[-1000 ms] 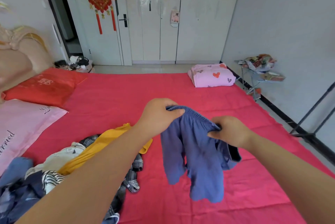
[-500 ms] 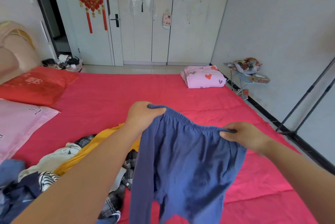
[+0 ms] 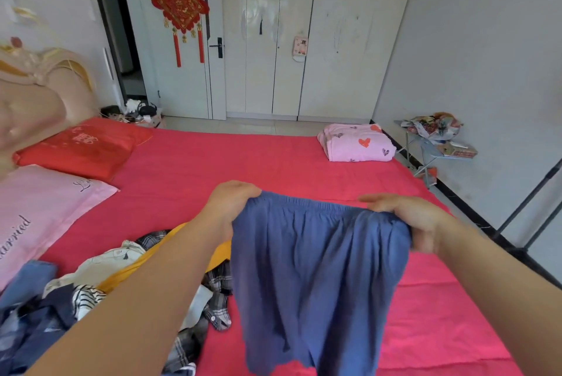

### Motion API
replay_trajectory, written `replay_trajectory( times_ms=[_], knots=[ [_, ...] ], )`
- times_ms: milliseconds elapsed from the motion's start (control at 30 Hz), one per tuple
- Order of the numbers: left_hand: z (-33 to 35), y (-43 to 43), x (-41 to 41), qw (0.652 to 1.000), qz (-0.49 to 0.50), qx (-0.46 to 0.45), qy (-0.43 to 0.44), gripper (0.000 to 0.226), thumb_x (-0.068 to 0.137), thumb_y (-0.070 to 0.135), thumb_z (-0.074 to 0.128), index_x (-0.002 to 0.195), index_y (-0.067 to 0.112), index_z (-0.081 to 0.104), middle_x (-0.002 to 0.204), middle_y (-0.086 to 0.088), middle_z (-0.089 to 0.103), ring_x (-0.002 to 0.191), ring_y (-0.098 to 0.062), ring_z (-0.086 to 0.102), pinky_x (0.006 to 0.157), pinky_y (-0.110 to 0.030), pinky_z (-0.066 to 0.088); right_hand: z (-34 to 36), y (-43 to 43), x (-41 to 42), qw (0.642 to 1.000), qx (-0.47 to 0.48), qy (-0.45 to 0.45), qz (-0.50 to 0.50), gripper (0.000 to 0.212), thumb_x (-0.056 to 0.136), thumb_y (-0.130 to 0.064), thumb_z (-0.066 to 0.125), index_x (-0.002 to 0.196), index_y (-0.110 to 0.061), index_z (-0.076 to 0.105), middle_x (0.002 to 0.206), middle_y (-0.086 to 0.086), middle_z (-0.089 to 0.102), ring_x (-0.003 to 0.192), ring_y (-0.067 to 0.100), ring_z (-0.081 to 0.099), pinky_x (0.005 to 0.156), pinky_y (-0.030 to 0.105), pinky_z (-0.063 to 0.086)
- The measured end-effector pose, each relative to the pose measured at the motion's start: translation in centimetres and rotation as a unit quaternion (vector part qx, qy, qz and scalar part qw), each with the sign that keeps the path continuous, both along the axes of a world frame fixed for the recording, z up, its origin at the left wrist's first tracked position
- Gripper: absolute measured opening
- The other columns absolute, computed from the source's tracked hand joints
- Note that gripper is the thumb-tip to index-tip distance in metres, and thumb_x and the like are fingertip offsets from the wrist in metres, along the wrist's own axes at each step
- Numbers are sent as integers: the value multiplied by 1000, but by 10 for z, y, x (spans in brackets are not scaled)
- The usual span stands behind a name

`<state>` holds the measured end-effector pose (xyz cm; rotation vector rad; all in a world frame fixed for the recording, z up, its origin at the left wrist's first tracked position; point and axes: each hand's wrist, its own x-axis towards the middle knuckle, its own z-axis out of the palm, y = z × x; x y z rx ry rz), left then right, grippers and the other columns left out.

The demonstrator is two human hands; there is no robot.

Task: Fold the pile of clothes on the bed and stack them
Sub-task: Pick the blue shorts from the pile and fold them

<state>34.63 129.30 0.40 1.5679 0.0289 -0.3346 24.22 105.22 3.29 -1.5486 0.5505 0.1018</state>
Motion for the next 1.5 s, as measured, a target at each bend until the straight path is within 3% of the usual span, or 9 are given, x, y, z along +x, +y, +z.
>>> replay_trajectory(
  times_ms=[233,400,533,633,800,900,1033,1300,1500],
  knots=[
    [21,-77,-36,935,-175,181,-252,21,89,-1,53,99,3,71,90,-2,66,63,13,53,62,-5,39,-2,11,7,995,86,-49,31,22,95,-6,44,92,-4,65,81,7,65,68,14,60,50,18,52],
    [33,-101,-53,857,-218,341,-319,40,72,38,76,100,12,62,82,11,54,78,-7,48,59,-16,34,3,0,2,983,155,-40,92,33,99,-27,38,113,-5,59,101,10,65,79,19,63,69,37,50],
    [34,-111,-59,790,-170,429,-405,27,81,19,64,104,7,59,95,-5,61,89,-23,56,67,-30,37,6,-7,-1,985,45,-63,156,26,97,-8,40,109,-16,61,94,-1,67,88,13,61,79,32,45],
    [38,-112,-61,793,-155,392,-439,22,83,4,53,103,5,63,103,-9,65,94,-25,57,70,-24,32,3,-23,1,893,-348,-160,238,18,86,-4,55,100,-8,66,75,-3,56,74,13,50,72,30,42],
    [42,-104,-61,777,-199,370,-469,21,84,-2,51,101,4,62,89,-1,60,78,-14,48,62,-16,30,-20,-56,5,756,-583,-126,268,27,79,-33,68,99,-14,67,84,2,58,94,20,47,80,28,38],
    [34,-95,-56,783,-212,394,-431,24,88,0,49,110,7,55,93,-5,59,82,-20,50,62,-20,32,-25,-71,8,760,-582,-143,252,27,80,-33,69,96,-12,69,104,6,62,110,19,50,90,27,37],
    [22,-92,-46,800,-152,447,-370,42,91,4,50,132,8,40,111,-15,59,106,-29,53,74,-26,31,-3,-68,8,725,-619,-179,243,24,83,-29,66,90,-6,67,78,6,63,78,21,53,65,29,31],
    [14,-88,-42,801,-149,448,-369,22,89,4,53,111,4,57,107,-11,62,97,-25,54,65,-23,25,-11,-73,9,792,-511,-255,218,42,79,-15,69,116,-21,51,80,1,59,72,20,53,61,19,36],
    [-4,-94,-36,810,-121,450,-356,21,87,7,55,108,9,59,102,-9,64,97,-27,56,72,-30,37,-23,-81,20,727,-588,-255,244,12,80,-22,67,89,-17,61,84,0,61,82,21,55,68,31,37]
  ],
)
